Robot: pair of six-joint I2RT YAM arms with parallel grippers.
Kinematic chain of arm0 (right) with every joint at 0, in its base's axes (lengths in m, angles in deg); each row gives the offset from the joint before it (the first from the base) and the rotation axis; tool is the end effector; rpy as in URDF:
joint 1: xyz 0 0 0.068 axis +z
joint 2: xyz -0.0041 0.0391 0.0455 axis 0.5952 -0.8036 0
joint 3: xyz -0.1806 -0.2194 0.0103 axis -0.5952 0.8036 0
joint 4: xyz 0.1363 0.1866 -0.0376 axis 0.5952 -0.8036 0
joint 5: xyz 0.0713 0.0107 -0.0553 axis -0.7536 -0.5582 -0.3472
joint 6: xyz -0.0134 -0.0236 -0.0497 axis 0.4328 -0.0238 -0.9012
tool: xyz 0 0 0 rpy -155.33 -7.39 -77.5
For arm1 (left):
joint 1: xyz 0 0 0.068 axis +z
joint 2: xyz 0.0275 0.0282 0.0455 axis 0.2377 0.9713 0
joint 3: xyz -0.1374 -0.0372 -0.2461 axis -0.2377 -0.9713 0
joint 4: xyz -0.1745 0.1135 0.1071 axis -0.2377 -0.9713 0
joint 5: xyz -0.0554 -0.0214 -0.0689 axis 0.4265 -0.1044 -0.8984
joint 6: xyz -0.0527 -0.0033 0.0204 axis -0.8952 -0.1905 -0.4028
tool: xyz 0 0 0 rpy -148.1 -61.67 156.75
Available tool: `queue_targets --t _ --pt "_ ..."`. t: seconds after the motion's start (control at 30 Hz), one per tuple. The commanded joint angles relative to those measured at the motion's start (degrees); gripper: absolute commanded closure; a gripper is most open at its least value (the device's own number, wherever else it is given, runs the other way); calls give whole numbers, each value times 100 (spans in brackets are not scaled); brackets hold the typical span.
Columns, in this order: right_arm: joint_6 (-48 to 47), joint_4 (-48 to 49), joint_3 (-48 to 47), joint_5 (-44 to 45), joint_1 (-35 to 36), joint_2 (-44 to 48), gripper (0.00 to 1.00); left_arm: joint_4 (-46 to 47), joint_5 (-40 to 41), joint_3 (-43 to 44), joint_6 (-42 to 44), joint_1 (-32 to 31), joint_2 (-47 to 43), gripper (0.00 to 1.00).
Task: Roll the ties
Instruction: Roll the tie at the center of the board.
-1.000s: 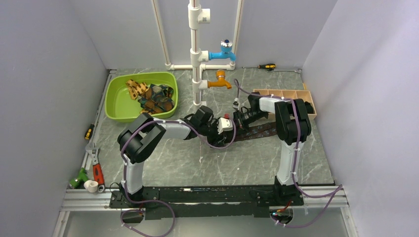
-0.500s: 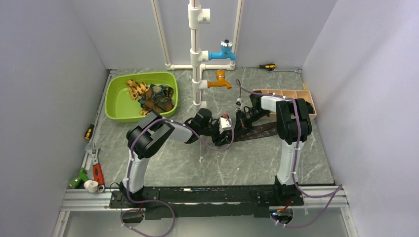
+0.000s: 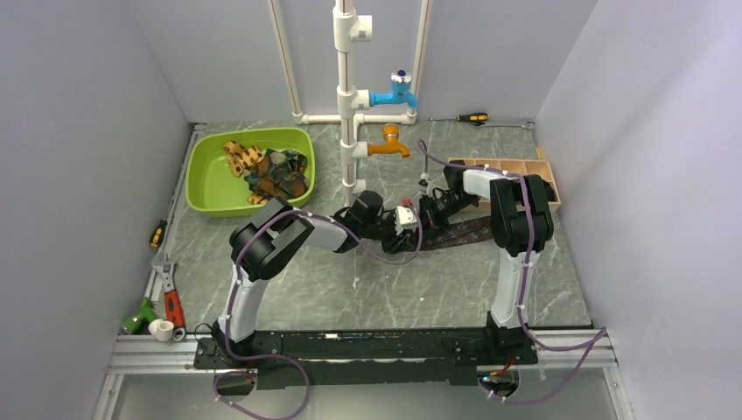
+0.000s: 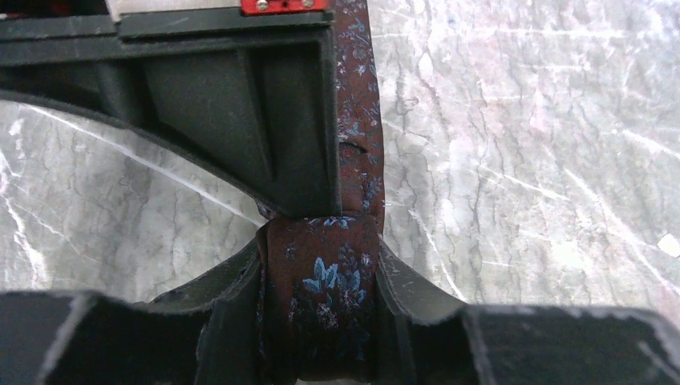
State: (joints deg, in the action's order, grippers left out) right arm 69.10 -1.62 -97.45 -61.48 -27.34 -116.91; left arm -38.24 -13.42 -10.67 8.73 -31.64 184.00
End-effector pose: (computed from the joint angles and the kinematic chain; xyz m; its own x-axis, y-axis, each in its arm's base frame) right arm 0.3391 0.0834 0.1440 -0.9843 -0.1764 -0.0039 -0.1266 0.6904 0.7123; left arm 0.2771 -0.3148 0.1492 -0.0856 0.3552 -0.9309 0.9936 0.0999 -0.0533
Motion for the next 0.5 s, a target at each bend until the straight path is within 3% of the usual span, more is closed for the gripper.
queue_targets --t 0.0,0.13,0.47 --pt "-418 -332 -185 235 -163 242 92 -2234 627 67 792 -94 -26 77" --pt "-567 -696 -189 -123 -311 562 70 -3379 969 419 1104 -98 88 78" --pt "-301 -793 -87 -977 -368 850 49 -4165 1421 778 1093 -311 184 73"
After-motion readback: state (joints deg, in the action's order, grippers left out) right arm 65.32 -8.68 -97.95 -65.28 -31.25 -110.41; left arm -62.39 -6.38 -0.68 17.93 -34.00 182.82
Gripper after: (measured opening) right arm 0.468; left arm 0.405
